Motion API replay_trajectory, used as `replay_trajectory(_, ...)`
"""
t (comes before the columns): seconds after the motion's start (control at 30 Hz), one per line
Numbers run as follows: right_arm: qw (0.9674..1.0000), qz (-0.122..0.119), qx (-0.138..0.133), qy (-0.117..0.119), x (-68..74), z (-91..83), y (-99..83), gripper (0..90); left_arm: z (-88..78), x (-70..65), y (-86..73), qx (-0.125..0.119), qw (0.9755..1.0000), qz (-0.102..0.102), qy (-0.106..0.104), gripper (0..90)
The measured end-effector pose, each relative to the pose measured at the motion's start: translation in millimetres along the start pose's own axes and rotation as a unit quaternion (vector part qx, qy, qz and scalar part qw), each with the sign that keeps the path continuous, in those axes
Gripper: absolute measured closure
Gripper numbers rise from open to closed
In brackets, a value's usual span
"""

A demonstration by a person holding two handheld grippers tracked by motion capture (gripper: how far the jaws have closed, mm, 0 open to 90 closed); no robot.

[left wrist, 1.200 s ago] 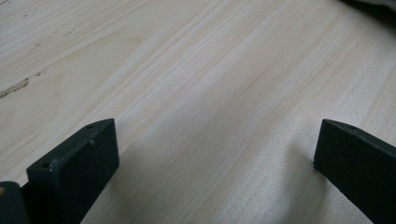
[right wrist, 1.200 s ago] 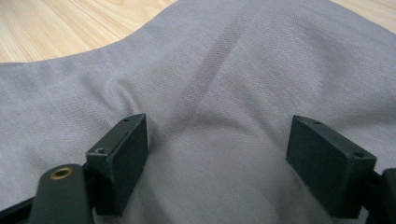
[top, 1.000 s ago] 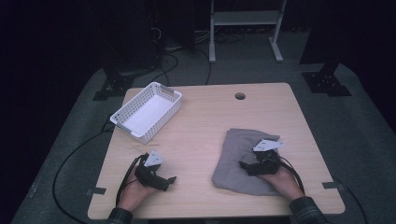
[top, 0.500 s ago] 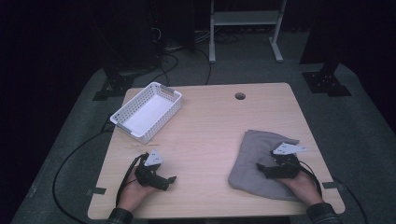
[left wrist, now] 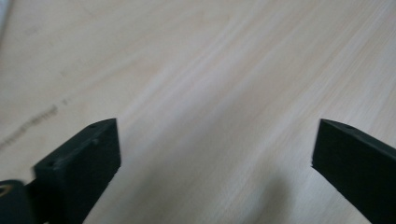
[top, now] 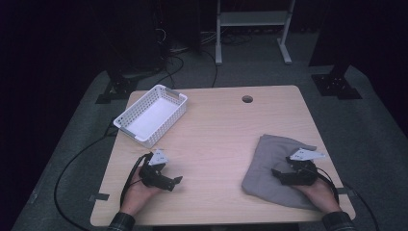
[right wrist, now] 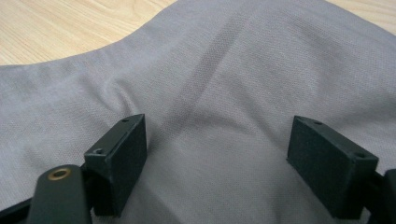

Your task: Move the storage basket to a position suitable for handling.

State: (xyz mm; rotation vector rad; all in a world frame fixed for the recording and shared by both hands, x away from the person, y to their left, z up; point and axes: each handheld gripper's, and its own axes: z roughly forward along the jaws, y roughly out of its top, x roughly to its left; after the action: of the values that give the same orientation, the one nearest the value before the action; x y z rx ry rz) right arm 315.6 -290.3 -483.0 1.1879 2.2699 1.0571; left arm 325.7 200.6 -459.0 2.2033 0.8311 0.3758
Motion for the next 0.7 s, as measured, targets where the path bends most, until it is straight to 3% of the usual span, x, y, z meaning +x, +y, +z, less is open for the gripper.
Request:
replay_trajectory(0.2, 1.0000, 0.000, 0.000, -0.002, 0.5, 0.2, 0.1, 18.7, -15.2, 7.4, 26.8, -0.023, 0.9997, -0.006, 0.010, 4.4)
replay_trajectory(0.27, 1.0000, -0.001, 0.001, -0.002, 0.3, 0.2, 0.1, 18.7, -18.6, 12.3, 33.9, -0.028, 0.9996, -0.005, 0.008, 10.0)
replay_trajectory(0.47, 1.0000, 0.001, 0.001, 0.000, -0.1, 0.2, 0.1, 18.7, -19.3, 30.9, 56.3, -0.028, 0.9992, -0.004, 0.028, 12.3)
replay_trajectory(0.7, 1.0000, 0.003, 0.001, 0.002, -0.5, 0.4, 0.3, 18.8, -16.6, 56.4, 75.7, -0.041, 0.9980, -0.022, 0.042, 20.1)
